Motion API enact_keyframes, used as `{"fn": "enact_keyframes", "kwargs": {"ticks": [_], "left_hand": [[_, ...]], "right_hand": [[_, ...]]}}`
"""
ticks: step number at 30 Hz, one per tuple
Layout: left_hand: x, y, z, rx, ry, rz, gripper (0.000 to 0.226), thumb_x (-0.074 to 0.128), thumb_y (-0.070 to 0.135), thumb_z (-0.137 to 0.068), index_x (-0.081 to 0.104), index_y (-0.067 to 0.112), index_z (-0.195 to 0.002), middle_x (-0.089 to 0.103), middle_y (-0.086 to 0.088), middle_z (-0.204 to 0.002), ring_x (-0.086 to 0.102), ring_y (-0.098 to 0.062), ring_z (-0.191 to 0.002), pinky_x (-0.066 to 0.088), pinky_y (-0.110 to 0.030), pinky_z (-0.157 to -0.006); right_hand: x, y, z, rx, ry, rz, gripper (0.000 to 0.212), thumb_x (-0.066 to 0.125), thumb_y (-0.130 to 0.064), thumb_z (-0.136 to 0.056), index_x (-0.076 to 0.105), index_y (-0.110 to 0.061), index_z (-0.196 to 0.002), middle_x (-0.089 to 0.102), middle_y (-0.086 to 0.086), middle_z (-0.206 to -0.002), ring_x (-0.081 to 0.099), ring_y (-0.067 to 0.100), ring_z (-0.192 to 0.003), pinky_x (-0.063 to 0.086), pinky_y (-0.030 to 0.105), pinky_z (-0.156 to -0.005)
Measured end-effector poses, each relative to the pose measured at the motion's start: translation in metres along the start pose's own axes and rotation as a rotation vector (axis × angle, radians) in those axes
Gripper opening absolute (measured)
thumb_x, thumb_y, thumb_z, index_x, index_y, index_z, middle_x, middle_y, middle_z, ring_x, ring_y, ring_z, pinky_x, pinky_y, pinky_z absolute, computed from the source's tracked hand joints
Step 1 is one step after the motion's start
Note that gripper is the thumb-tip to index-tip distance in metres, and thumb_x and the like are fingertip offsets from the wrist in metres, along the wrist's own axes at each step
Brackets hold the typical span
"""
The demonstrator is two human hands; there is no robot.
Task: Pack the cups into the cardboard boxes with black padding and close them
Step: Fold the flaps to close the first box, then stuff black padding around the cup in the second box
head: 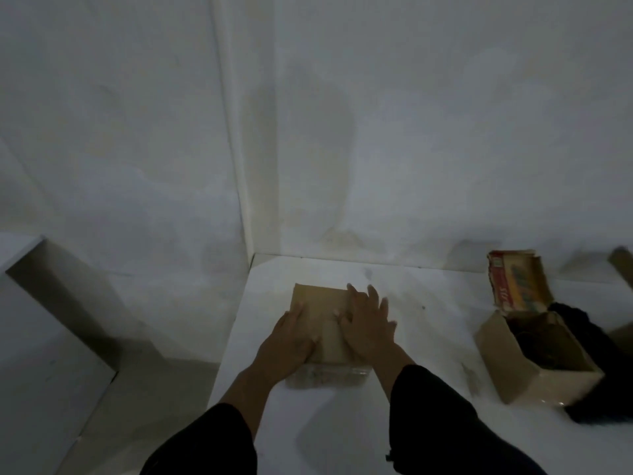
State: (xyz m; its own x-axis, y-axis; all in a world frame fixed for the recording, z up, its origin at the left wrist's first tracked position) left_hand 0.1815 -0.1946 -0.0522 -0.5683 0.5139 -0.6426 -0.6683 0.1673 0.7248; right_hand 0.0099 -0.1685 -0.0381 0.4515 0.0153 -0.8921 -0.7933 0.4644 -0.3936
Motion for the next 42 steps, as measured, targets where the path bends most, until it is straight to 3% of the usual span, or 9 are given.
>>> {"fn": "enact_keyframes", "kwargs": {"ticks": [3, 5, 13, 28, 34, 37, 39, 41, 42], "left_hand": [[0.0, 0.0, 0.001, -0.017, 0.02, 0.041, 0.076, 0.053, 0.041, -0.092, 0.005, 0.031, -0.151, 0.015, 0.001, -0.158, 0.021, -0.019, -0.144, 0.024, -0.04, -0.116], [0.0, 0.002, 0.001, -0.024, 0.016, 0.056, 0.076, 0.054, 0.039, -0.092, 0.007, 0.029, -0.151, 0.017, 0.002, -0.158, 0.022, -0.019, -0.144, 0.024, -0.036, -0.115], [0.015, 0.021, 0.004, -0.011, -0.023, 0.059, 0.075, 0.056, 0.033, -0.092, 0.009, 0.028, -0.151, 0.019, 0.003, -0.157, 0.026, -0.02, -0.142, 0.025, -0.031, -0.111], [0.049, 0.053, 0.005, -0.027, -0.062, 0.029, 0.078, 0.059, 0.031, -0.091, 0.009, 0.022, -0.151, 0.018, -0.006, -0.157, 0.024, -0.023, -0.143, 0.025, -0.034, -0.114], [0.055, 0.08, 0.014, -0.174, 0.036, -0.375, 0.081, 0.049, 0.04, -0.093, -0.007, 0.024, -0.15, -0.013, -0.011, -0.158, -0.003, -0.039, -0.145, 0.02, -0.048, -0.115], [0.063, 0.112, 0.024, -0.046, 0.126, -0.522, 0.067, 0.041, 0.037, -0.095, 0.009, 0.018, -0.15, 0.008, -0.014, -0.158, 0.009, -0.038, -0.145, 0.026, -0.051, -0.112], [0.078, 0.136, 0.024, 0.041, 0.126, -0.631, 0.06, 0.014, 0.046, -0.097, 0.028, 0.01, -0.143, 0.035, -0.022, -0.147, 0.031, -0.044, -0.136, 0.033, -0.059, -0.105], [0.094, 0.159, 0.029, 0.048, 0.091, -0.67, 0.076, -0.001, 0.058, -0.093, 0.029, 0.011, -0.145, 0.026, -0.018, -0.153, 0.022, -0.04, -0.141, 0.026, -0.059, -0.109], [0.101, 0.172, 0.033, 0.028, 0.089, -0.653, 0.066, 0.014, 0.054, -0.096, 0.024, 0.013, -0.148, 0.017, -0.013, -0.157, 0.014, -0.034, -0.144, 0.022, -0.056, -0.113]], "right_hand": [[0.003, 0.012, 0.018, 0.078, 0.032, -0.258, 0.065, 0.041, -0.042, -0.097, 0.005, -0.032, -0.151, 0.01, 0.011, -0.155, 0.045, 0.039, -0.126, 0.041, 0.042, -0.102], [0.003, 0.017, 0.027, 0.082, 0.075, -0.371, 0.065, 0.041, -0.036, -0.098, 0.005, -0.028, -0.152, 0.025, 0.013, -0.15, 0.052, 0.035, -0.119, 0.042, 0.034, -0.092], [0.001, 0.049, 0.051, 0.183, 0.152, -0.548, 0.064, 0.049, -0.032, -0.095, 0.019, -0.021, -0.15, 0.04, 0.005, -0.149, 0.043, 0.026, -0.133, 0.035, 0.035, -0.106], [-0.014, 0.091, 0.06, 0.15, 0.048, -0.558, 0.06, 0.043, -0.034, -0.099, 0.017, -0.019, -0.151, 0.028, 0.004, -0.155, 0.03, 0.024, -0.141, 0.027, 0.035, -0.112], [-0.035, 0.099, 0.063, 0.021, -0.06, -0.341, 0.069, 0.041, -0.04, -0.097, 0.009, -0.014, -0.152, 0.019, 0.007, -0.158, 0.023, 0.023, -0.144, 0.023, 0.035, -0.115], [-0.056, 0.108, 0.07, -0.089, -0.065, -0.208, 0.067, 0.037, -0.041, -0.099, 0.007, -0.013, -0.152, 0.014, 0.007, -0.159, 0.016, 0.022, -0.146, 0.018, 0.036, -0.117], [-0.072, 0.118, 0.075, -0.15, -0.048, -0.142, 0.064, 0.038, -0.039, -0.099, 0.011, -0.012, -0.151, 0.016, 0.007, -0.158, 0.017, 0.023, -0.146, 0.019, 0.036, -0.116], [-0.089, 0.129, 0.083, -0.204, -0.015, -0.074, 0.063, 0.038, -0.039, -0.099, 0.013, -0.012, -0.151, 0.017, 0.008, -0.158, 0.016, 0.025, -0.146, 0.019, 0.037, -0.116], [-0.099, 0.135, 0.088, -0.229, 0.008, -0.039, 0.064, 0.038, -0.039, -0.099, 0.013, -0.011, -0.151, 0.017, 0.009, -0.157, 0.015, 0.025, -0.146, 0.018, 0.038, -0.117]]}}
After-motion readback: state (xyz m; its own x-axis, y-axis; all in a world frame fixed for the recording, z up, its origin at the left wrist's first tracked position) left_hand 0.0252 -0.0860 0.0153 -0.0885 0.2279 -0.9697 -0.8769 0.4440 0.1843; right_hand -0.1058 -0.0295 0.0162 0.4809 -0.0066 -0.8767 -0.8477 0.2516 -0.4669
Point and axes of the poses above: each hand's wrist, its own z-axis away from the middle knuckle, its own x-axis out of the palm, y = z × x, the point moved 6 cm from there along -z, towards the middle knuckle
